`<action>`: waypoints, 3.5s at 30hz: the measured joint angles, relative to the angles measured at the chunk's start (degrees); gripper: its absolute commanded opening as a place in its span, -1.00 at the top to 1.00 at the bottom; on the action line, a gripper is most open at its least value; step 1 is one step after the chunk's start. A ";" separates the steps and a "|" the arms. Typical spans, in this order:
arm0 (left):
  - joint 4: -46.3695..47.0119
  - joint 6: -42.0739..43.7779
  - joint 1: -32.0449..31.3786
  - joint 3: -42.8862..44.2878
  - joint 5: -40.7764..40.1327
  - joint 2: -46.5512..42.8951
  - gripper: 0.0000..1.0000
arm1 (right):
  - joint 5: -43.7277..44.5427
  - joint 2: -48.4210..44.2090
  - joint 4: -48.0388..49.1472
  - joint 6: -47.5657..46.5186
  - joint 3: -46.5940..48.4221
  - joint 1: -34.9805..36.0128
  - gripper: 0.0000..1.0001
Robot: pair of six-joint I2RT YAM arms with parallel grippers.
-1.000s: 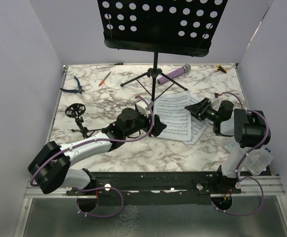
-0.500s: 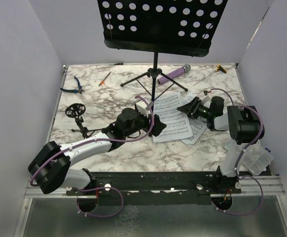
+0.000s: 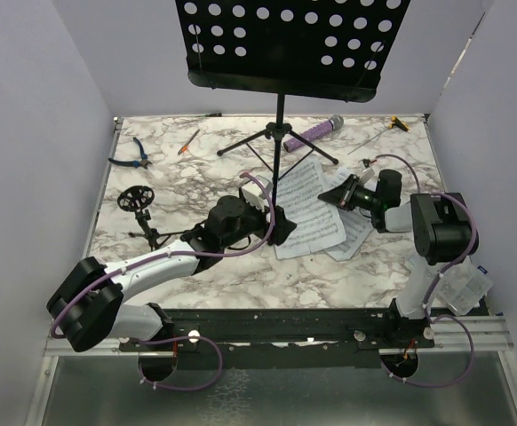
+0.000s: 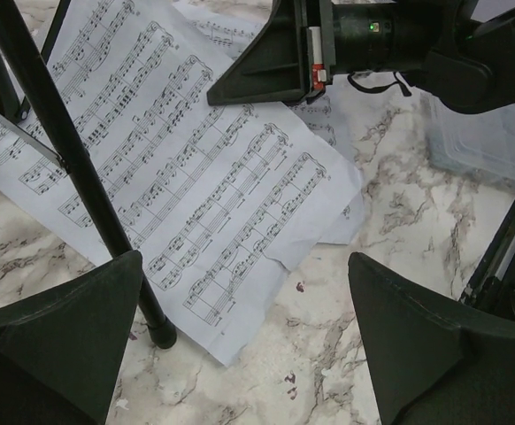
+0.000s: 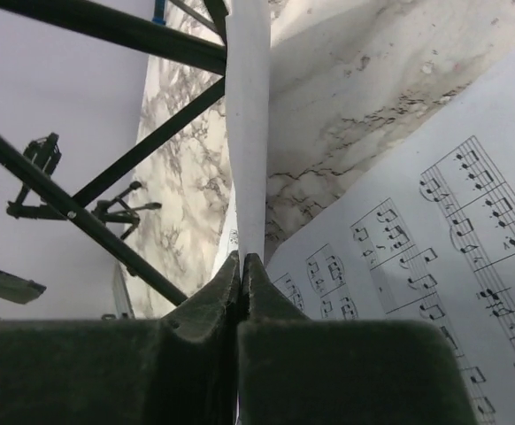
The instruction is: Set up the instrument practice props
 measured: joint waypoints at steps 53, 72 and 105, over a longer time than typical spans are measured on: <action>40.72 -30.69 17.11 -12.81 27.04 -4.37 -0.47 | -9.18 -58.66 -5.92 4.22 -7.76 6.62 0.99; 60.02 -41.13 17.16 -12.98 31.95 1.86 0.91 | -5.79 -53.62 -3.37 0.87 -6.62 9.38 0.62; 24.48 -21.86 17.44 -0.98 34.84 -11.74 1.00 | -8.48 -51.54 -30.45 -22.49 -1.95 17.90 -0.23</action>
